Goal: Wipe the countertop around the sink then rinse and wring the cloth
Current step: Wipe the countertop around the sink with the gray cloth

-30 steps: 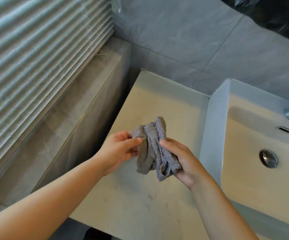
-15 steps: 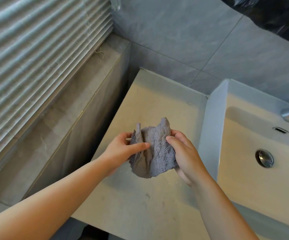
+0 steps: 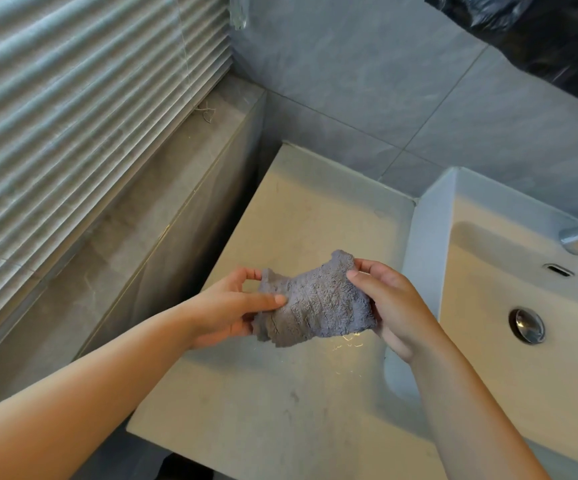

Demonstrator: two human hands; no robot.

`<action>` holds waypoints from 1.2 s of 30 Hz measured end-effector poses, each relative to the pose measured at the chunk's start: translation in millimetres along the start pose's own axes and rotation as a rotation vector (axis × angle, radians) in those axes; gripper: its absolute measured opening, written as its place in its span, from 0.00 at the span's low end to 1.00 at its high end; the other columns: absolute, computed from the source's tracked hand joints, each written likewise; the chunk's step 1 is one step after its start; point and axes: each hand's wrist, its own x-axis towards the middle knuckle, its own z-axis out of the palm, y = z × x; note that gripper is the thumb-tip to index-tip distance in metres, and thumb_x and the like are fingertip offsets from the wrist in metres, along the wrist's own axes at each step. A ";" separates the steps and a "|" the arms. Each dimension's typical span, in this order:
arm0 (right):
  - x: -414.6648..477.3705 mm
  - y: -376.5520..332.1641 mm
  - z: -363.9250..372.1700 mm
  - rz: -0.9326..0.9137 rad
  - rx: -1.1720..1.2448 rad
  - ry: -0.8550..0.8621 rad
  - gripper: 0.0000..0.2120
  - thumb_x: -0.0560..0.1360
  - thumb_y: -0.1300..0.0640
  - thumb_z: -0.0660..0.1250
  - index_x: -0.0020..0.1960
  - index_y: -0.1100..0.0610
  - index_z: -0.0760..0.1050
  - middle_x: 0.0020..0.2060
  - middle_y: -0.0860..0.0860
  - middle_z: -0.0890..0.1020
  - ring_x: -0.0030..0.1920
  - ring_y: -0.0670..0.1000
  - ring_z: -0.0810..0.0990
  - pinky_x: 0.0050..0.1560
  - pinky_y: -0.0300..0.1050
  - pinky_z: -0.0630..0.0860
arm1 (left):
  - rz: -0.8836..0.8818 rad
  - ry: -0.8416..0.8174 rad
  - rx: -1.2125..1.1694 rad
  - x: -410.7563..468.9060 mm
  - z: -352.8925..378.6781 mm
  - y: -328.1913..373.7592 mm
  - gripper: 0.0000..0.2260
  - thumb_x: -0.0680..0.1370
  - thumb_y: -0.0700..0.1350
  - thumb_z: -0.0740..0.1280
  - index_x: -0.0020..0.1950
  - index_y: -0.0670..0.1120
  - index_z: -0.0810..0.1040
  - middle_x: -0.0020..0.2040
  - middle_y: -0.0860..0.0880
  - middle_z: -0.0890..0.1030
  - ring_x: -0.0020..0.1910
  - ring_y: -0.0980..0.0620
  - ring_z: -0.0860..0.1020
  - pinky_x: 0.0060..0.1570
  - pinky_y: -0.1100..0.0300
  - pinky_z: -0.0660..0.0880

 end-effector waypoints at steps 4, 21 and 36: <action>-2.3 -1.9 -4.6 0.032 -0.017 -0.077 0.13 0.76 0.65 0.64 0.61 0.61 0.74 0.51 0.58 0.83 0.47 0.52 0.83 0.46 0.46 0.80 | 0.127 0.114 -0.065 -1.0 -0.3 3.9 0.25 0.69 0.34 0.71 0.63 0.39 0.69 0.52 0.40 0.83 0.50 0.43 0.82 0.47 0.48 0.81; -4.7 -20.0 -7.3 -0.134 0.114 -0.098 0.31 0.67 0.61 0.70 0.68 0.48 0.69 0.51 0.53 0.83 0.50 0.52 0.82 0.50 0.50 0.77 | 0.432 0.079 0.398 -18.6 9.8 40.8 0.14 0.73 0.35 0.71 0.56 0.46 0.78 0.51 0.43 0.83 0.47 0.49 0.83 0.45 0.59 0.80; 2.1 -26.3 -10.2 -0.406 -0.610 0.056 0.22 0.65 0.62 0.77 0.53 0.42 0.80 0.53 0.47 0.82 0.51 0.47 0.81 0.53 0.47 0.79 | 0.618 0.313 0.990 -10.4 9.4 49.4 0.24 0.66 0.48 0.78 0.60 0.59 0.75 0.57 0.60 0.71 0.56 0.59 0.72 0.53 0.63 0.74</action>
